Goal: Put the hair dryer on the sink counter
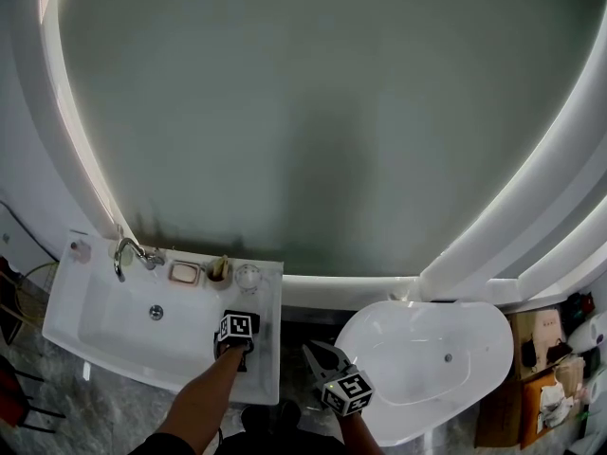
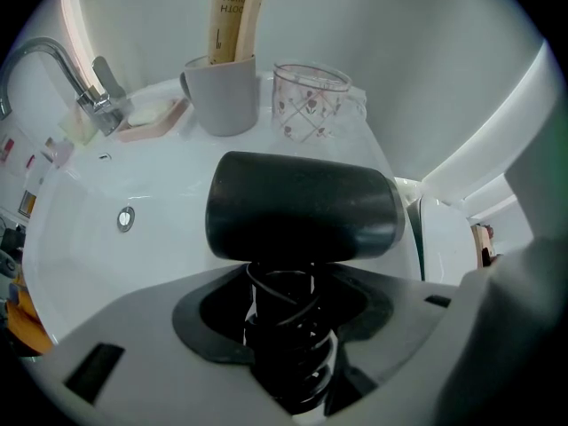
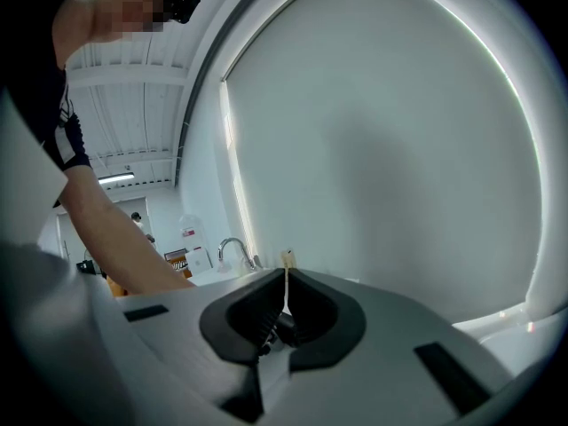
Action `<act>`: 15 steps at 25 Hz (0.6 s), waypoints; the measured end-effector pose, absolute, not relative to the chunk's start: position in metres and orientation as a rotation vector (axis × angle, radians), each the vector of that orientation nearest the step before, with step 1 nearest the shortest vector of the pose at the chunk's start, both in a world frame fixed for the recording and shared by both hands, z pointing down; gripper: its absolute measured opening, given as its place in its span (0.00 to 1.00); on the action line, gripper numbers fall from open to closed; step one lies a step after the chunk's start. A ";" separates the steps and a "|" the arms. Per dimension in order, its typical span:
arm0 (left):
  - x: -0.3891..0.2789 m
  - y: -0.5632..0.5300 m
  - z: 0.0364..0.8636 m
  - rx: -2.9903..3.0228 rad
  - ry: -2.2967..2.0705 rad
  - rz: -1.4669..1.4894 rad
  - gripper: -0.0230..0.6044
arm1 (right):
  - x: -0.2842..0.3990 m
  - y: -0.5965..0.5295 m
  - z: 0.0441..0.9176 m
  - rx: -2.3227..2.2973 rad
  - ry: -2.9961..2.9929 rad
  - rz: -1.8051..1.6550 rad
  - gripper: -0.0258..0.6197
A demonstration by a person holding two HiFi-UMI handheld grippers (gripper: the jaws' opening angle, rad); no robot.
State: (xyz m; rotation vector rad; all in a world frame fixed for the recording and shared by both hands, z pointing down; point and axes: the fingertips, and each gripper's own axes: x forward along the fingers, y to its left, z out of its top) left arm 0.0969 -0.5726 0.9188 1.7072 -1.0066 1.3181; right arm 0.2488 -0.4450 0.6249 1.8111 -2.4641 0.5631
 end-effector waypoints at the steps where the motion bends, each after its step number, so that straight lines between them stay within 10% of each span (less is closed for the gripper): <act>1: 0.097 -0.572 0.918 1.710 -1.006 1.320 0.39 | 0.251 -0.445 0.626 1.819 -2.462 0.570 0.09; 15: 0.099 -0.571 0.895 1.768 -0.989 1.239 0.48 | 0.238 -0.452 0.627 1.760 -2.507 0.564 0.09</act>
